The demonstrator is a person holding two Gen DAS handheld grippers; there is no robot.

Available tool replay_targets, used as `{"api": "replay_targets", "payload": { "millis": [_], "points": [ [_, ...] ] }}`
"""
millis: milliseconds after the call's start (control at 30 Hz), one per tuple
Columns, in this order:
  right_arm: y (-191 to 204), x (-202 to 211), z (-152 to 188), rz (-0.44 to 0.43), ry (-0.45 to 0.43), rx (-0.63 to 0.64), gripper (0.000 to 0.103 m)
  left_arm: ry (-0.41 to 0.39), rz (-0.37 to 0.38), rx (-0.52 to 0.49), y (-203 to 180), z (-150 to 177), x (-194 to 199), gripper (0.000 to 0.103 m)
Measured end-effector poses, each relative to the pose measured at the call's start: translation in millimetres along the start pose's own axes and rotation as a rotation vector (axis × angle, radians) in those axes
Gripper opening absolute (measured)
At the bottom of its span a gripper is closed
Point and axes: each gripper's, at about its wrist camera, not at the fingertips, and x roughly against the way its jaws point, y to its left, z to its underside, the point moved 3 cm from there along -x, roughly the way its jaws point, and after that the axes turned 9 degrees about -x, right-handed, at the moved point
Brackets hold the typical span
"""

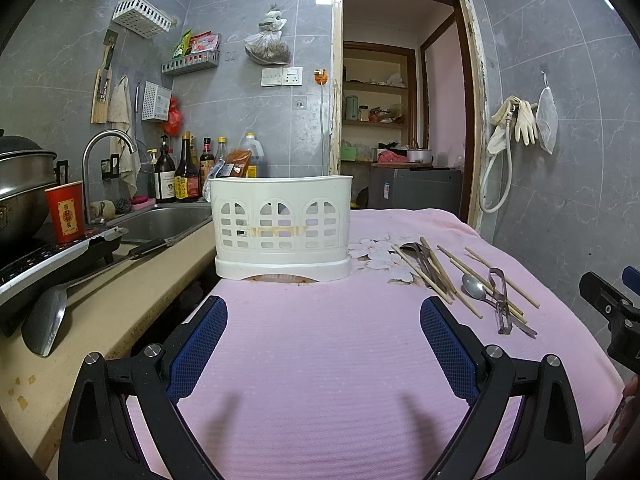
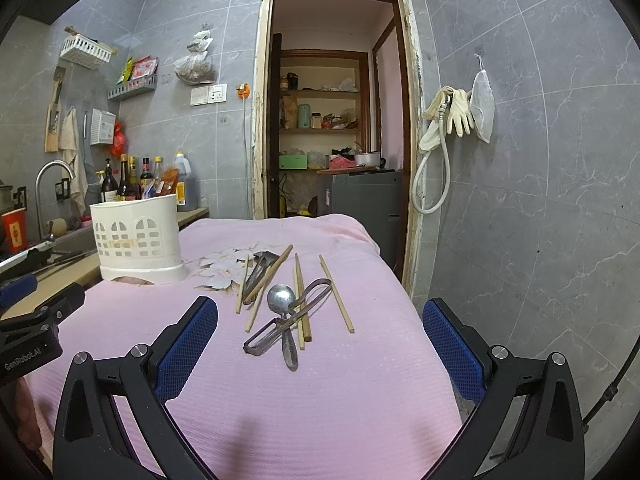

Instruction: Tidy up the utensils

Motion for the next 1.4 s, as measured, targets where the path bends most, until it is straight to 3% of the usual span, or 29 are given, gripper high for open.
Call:
{"api": "replay_targets", "payload": {
  "millis": [300, 567, 800, 1133, 1200, 1267, 1333, 1400],
  "points": [
    [2, 1, 1, 0.0, 0.0, -0.002, 0.103, -0.002, 0.011, -0.002, -1, -2, 0, 0.095],
    [-3, -7, -16, 0.025, -0.044, 0.048, 0.103, -0.001, 0.054, -0.02, -7, -32, -15, 0.095],
    [-20, -59, -51, -0.063, 0.059, 0.079, 0.103, 0.105, 0.137, -0.038, -15, -67, -60, 0.095],
    [-27, -141, -82, -0.14, 0.211, 0.116, 0.102, 0.285, 0.233, -0.083, -41, -83, -135, 0.094],
    [-28, -158, -85, -0.155, 0.256, 0.102, 0.097, 0.316, 0.26, -0.094, -46, -83, -147, 0.094],
    [-30, -179, -86, -0.174, 0.319, 0.092, 0.08, 0.338, 0.285, -0.11, -52, -83, -159, 0.091],
    [-31, -197, -82, -0.189, 0.386, 0.088, 0.068, 0.37, 0.31, -0.122, -58, -83, -174, 0.084],
    [-32, -214, -75, -0.21, 0.453, 0.082, 0.058, 0.414, 0.343, -0.128, -64, -80, -192, 0.07]
  ]
}}
